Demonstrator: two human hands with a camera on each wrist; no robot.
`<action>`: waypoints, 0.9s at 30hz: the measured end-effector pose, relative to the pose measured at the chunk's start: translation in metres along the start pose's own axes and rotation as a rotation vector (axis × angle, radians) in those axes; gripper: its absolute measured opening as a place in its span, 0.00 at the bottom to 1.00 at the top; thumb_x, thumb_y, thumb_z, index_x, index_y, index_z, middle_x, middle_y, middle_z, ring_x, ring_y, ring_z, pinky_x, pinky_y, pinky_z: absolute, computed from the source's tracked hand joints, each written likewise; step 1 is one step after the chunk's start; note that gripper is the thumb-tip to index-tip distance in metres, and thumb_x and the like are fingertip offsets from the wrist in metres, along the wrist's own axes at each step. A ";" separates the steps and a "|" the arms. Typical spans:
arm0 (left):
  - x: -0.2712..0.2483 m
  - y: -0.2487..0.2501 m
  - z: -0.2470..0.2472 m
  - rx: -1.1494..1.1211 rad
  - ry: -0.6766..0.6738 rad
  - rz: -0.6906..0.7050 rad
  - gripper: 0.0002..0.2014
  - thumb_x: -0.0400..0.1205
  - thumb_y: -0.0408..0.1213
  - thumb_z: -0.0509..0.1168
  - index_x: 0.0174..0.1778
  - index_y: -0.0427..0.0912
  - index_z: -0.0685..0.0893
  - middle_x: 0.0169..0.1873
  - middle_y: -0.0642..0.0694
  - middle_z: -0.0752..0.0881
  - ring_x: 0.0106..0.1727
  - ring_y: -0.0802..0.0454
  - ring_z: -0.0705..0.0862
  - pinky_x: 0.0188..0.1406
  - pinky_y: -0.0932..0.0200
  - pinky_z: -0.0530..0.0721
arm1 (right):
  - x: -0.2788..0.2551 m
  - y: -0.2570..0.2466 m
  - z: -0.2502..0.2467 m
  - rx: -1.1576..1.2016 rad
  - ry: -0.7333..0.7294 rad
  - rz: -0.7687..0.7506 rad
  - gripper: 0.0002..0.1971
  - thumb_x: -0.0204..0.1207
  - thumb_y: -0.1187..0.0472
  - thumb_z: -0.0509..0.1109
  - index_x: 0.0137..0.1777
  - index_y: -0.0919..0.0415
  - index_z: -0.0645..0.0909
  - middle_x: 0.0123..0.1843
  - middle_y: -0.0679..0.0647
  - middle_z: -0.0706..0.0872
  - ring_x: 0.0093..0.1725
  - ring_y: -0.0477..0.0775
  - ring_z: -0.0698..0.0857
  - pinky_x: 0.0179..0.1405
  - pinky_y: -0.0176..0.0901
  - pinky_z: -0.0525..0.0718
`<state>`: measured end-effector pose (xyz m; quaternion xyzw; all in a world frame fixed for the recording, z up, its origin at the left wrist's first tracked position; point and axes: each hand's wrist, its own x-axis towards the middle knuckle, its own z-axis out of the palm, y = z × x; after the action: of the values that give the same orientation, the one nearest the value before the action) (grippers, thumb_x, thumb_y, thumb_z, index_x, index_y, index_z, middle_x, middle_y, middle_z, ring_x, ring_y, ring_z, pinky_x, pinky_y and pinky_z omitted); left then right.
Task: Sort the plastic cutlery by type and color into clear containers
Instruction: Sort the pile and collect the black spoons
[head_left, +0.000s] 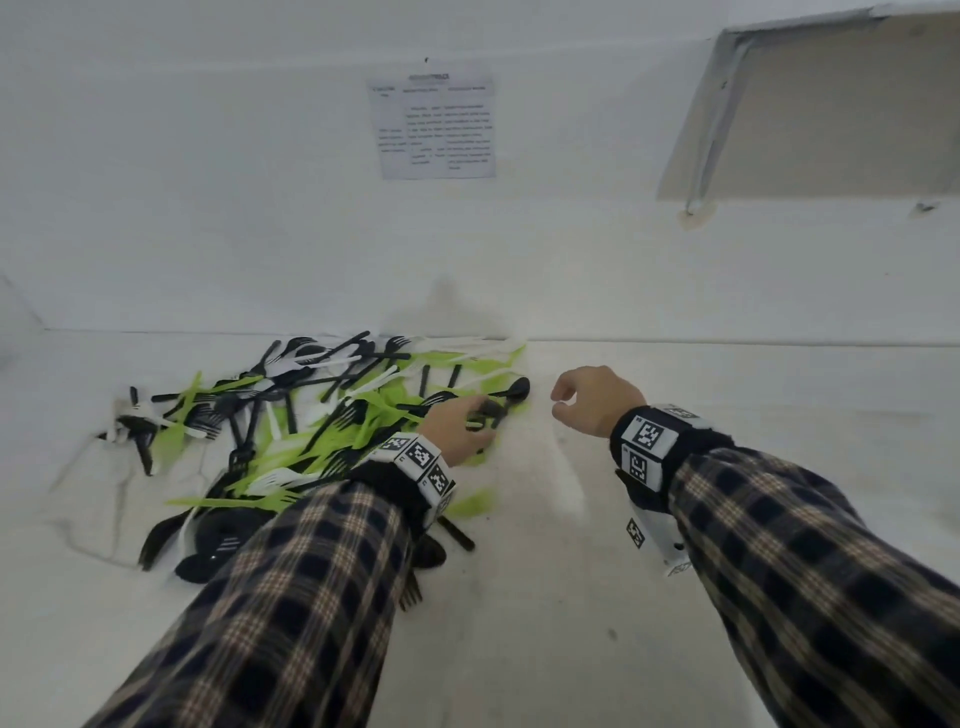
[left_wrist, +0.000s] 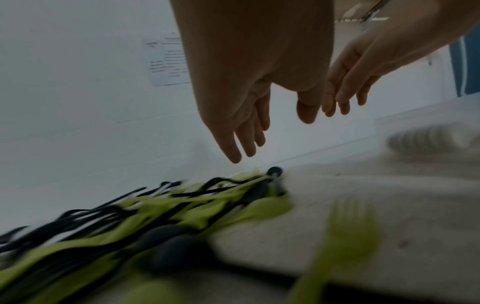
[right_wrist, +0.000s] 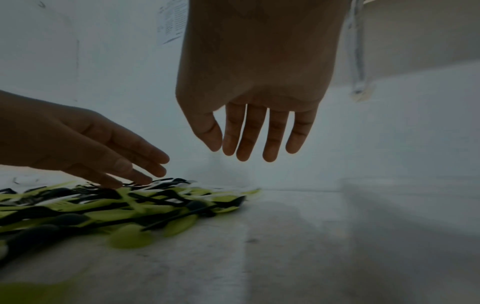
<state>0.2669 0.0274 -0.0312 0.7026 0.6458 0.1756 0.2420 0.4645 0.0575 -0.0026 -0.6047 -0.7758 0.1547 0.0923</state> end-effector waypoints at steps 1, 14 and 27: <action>-0.002 -0.013 -0.008 0.005 0.015 -0.015 0.26 0.81 0.37 0.65 0.77 0.39 0.70 0.72 0.43 0.76 0.73 0.48 0.73 0.70 0.61 0.68 | 0.004 -0.012 0.008 0.003 -0.008 -0.005 0.13 0.75 0.55 0.64 0.58 0.53 0.82 0.62 0.50 0.83 0.62 0.53 0.80 0.60 0.46 0.79; 0.024 -0.122 -0.081 0.241 0.122 -0.242 0.19 0.82 0.40 0.60 0.69 0.44 0.77 0.67 0.45 0.80 0.67 0.45 0.78 0.67 0.48 0.76 | 0.053 -0.095 0.060 0.074 0.004 0.056 0.12 0.78 0.60 0.59 0.54 0.57 0.84 0.59 0.56 0.84 0.59 0.59 0.82 0.55 0.46 0.82; 0.098 -0.130 -0.083 0.327 0.075 -0.248 0.18 0.82 0.41 0.58 0.67 0.43 0.77 0.66 0.44 0.79 0.65 0.45 0.78 0.64 0.47 0.77 | 0.163 -0.074 0.058 0.020 -0.142 0.108 0.22 0.81 0.69 0.54 0.74 0.60 0.72 0.75 0.59 0.74 0.74 0.58 0.73 0.73 0.46 0.71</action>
<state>0.1234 0.1406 -0.0432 0.6406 0.7557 0.0634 0.1204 0.3366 0.1914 -0.0383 -0.6324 -0.7450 0.2097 0.0346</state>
